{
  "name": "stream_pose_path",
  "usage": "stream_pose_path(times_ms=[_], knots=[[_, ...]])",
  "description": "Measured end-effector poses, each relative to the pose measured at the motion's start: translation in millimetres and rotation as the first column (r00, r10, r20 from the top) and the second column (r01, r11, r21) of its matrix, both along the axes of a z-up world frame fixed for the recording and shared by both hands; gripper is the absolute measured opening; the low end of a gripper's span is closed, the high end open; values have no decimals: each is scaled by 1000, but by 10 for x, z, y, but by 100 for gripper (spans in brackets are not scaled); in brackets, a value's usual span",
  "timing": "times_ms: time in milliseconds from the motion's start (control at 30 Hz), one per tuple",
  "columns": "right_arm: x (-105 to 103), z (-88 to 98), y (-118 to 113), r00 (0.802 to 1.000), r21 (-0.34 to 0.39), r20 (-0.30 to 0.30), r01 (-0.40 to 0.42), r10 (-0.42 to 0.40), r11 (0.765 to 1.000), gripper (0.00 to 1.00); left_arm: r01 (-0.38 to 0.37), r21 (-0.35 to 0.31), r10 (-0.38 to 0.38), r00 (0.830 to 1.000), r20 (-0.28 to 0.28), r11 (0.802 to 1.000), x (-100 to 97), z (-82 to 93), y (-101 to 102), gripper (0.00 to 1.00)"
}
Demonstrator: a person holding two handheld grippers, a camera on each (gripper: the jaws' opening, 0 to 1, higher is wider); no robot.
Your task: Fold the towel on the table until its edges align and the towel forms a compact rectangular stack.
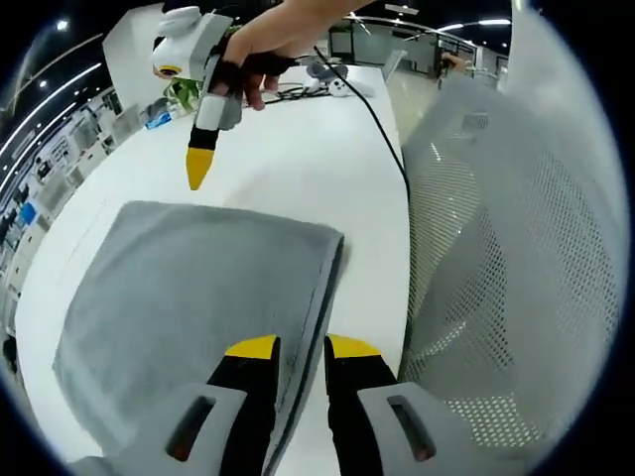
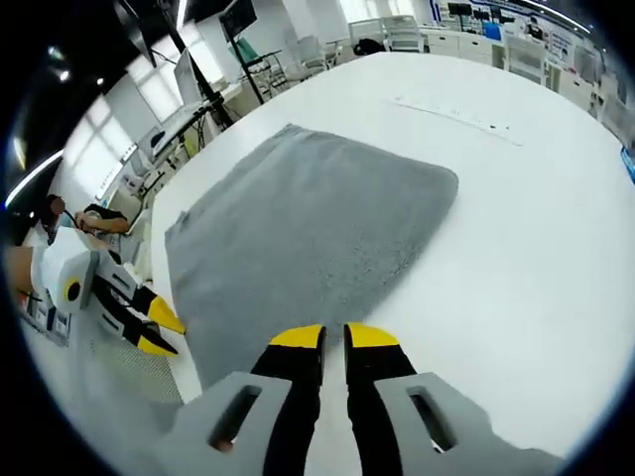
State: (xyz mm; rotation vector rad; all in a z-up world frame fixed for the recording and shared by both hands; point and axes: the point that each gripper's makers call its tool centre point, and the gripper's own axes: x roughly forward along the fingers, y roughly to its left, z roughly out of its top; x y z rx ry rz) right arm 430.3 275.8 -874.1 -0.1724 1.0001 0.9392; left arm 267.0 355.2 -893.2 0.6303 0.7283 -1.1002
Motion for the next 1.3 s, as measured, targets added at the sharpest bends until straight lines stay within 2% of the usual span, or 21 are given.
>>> stream_pose_path(times_ms=[233,467,600,833,1033,1233,1300], knots=[[267,52,-54,997,-7,79,8,-7,1000,21,-41,-47,41,999,7,998,87,55,-297,19],[402,49,-50,996,0,88,-10,10,1000,22,-26,-75,28,999,25,997,113,120,-594,19],[439,54,-38,996,7,90,-10,9,1000,21,-19,-74,20,1000,16,997,98,65,-713,19],[529,15,-64,996,14,88,-22,21,1000,22,-20,-68,20,1000,-4,997,62,-13,-824,19],[648,0,-94,996,25,92,-2,0,1000,23,-38,-46,38,999,-19,998,78,-128,-855,19],[797,-37,-73,995,34,97,21,-24,999,23,-14,-5,14,1000,1,1000,43,-245,-898,19],[833,-51,-49,995,33,101,21,-24,999,22,-16,-10,16,1000,8,1000,59,-227,-903,19]])
